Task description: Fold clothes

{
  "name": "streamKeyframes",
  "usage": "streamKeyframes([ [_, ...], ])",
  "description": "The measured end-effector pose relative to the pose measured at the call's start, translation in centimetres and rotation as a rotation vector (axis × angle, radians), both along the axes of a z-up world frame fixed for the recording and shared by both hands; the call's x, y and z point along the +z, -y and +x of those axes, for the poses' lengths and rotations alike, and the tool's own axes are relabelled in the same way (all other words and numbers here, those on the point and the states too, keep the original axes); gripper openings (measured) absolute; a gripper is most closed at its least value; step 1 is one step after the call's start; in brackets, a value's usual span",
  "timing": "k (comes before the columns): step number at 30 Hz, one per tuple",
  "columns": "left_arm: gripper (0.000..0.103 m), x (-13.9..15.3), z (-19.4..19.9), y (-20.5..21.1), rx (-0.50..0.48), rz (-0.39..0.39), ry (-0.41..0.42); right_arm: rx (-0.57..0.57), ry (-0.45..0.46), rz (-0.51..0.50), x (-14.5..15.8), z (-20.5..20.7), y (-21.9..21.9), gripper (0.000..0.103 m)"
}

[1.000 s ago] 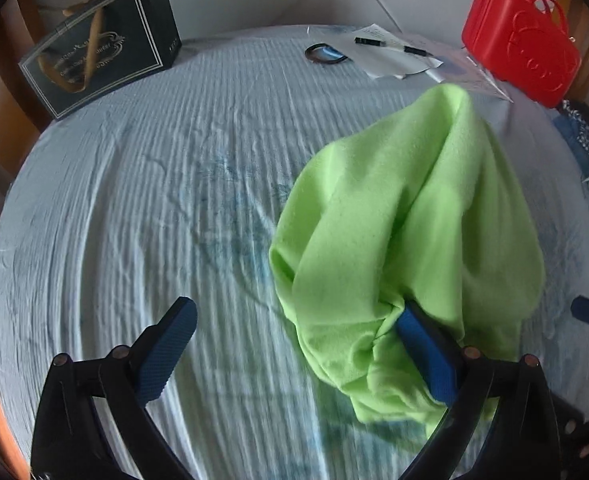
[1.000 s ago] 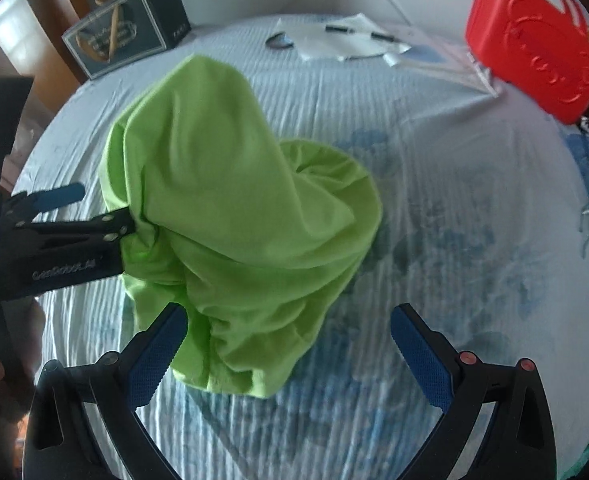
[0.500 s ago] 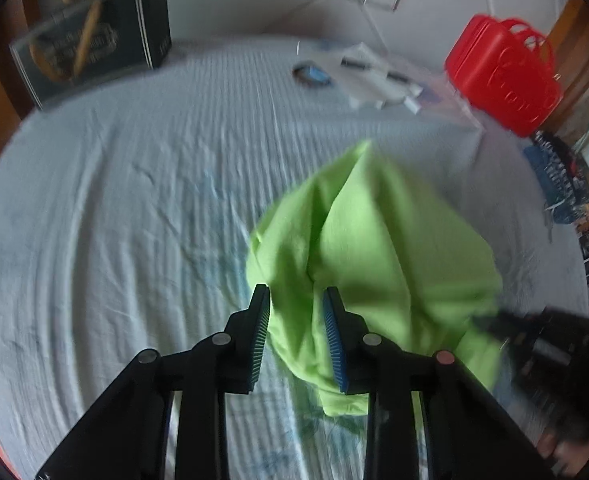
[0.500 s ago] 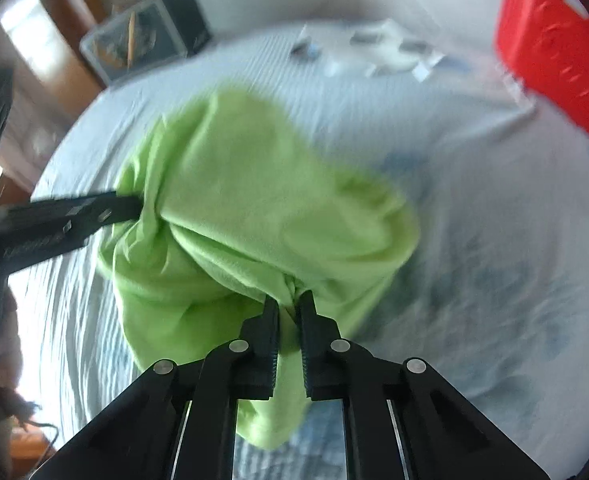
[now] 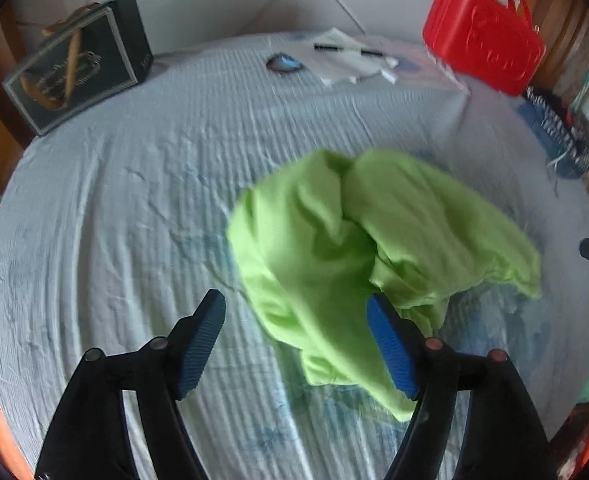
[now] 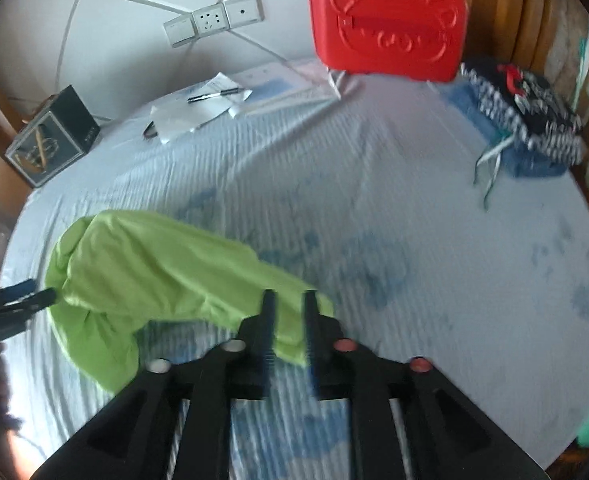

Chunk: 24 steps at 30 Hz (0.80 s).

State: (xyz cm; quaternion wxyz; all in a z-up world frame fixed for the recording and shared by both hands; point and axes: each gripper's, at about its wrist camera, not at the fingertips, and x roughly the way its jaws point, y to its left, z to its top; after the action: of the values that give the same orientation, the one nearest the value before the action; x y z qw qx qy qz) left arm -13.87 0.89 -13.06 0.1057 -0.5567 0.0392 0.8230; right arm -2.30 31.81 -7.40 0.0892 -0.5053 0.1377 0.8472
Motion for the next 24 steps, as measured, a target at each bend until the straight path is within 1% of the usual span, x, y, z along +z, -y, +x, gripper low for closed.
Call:
streamKeyframes([
  [1, 0.073, -0.8, -0.1, -0.3, 0.001, -0.002, 0.013, 0.01, 0.006, -0.005, -0.3, 0.3, 0.2, 0.04],
  [2, 0.073, -1.6, -0.1, -0.6, 0.004, -0.003, 0.028, 0.023, 0.014, -0.005, -0.8, 0.3, 0.5, 0.05],
  [3, 0.073, -2.4, -0.2, -0.9, 0.006, -0.005, 0.042, 0.036, 0.023, -0.004, -1.4, 0.1, 0.9, 0.064],
  [4, 0.073, -3.0, -0.3, -1.2, 0.008, -0.01, 0.05, 0.049, 0.032, -0.003, -1.9, 0.0, 1.3, 0.073],
  [5, 0.073, -3.5, -0.3, -1.4, 0.008, -0.017, 0.054, 0.064, 0.033, -0.001, -2.3, -0.4, 1.6, 0.087],
  [6, 0.073, -3.8, -0.4, -1.6, 0.009, -0.021, 0.057, 0.08, 0.033, 0.001, -2.7, -0.8, 1.9, 0.087],
  [10, 0.075, -4.9, -0.8, -1.9, 0.016, -0.025, 0.054, 0.124, 0.046, 0.005, -4.5, -2.6, 3.0, 0.087],
  [12, 0.086, -5.5, -1.0, -2.1, 0.02, -0.027, 0.052, 0.134, 0.065, 0.01, -5.7, -3.4, 3.3, 0.086],
  [13, 0.091, -5.7, -1.1, -2.2, 0.019, -0.04, 0.045, 0.136, 0.079, 0.014, -6.4, -3.8, 3.3, 0.083],
  [14, 0.103, -6.1, -1.2, -2.0, 0.027, -0.057, 0.035, 0.139, 0.088, 0.013, -7.0, -4.1, 3.4, 0.074],
  [15, 0.103, -6.2, -1.2, -1.8, 0.034, -0.058, 0.031, 0.138, 0.096, 0.011, -7.6, -4.3, 3.4, 0.067],
  [16, 0.103, -6.3, -1.2, -1.6, 0.035, -0.049, 0.031, 0.138, 0.111, 0.014, -8.2, -4.5, 3.4, 0.064],
  [17, 0.103, -6.4, -1.3, -1.4, 0.037, -0.04, 0.031, 0.137, 0.127, 0.017, -8.9, -4.7, 3.4, 0.059],
  [22, 0.103, -6.6, -1.4, -1.3, 0.046, -0.03, 0.034, 0.16, 0.118, 0.082, -9.1, -4.9, 3.8, 0.059],
  [23, 0.096, -6.5, -1.3, -1.3, 0.048, -0.028, 0.035, 0.164, 0.125, 0.095, -9.0, -4.9, 3.9, 0.058],
  [24, 0.083, -6.3, -1.2, -1.4, 0.042, -0.021, 0.037, 0.167, 0.131, 0.108, -9.0, -4.9, 4.0, 0.049],
])
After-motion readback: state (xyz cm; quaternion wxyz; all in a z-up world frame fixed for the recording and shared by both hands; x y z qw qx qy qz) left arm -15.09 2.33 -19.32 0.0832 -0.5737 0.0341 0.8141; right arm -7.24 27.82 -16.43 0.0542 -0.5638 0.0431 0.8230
